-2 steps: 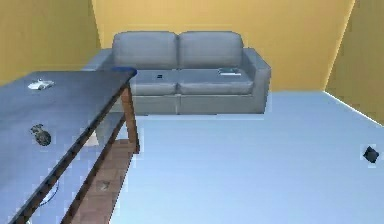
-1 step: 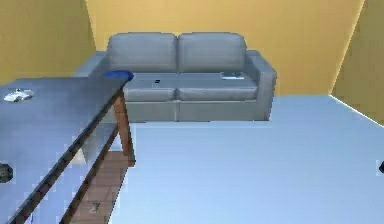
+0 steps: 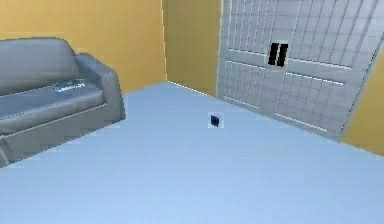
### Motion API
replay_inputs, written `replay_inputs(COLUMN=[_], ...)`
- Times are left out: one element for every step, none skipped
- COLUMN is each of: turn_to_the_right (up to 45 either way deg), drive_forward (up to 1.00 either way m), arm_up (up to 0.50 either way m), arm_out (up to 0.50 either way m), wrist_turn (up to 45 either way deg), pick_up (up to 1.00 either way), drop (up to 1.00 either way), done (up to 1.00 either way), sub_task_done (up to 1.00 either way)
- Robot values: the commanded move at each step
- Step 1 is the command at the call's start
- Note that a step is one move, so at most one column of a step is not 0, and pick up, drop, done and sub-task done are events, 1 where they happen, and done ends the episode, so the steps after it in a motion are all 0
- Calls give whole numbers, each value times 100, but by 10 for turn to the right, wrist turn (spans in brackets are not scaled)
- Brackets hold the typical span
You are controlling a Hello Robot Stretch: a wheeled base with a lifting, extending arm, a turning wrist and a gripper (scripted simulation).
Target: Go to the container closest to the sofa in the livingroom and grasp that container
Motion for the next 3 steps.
replay_inputs(turn_to_the_right=[420, 0, -450], drive_forward=[0, 10, 0], arm_up=[0, 0, 0], arm_out=[0, 0, 0], wrist_turn=[0, 0, 0], pick_up=[0, 0, 0], drop=[0, 0, 0], done=[0, 0, 0], sub_task_done=[0, 0, 0])
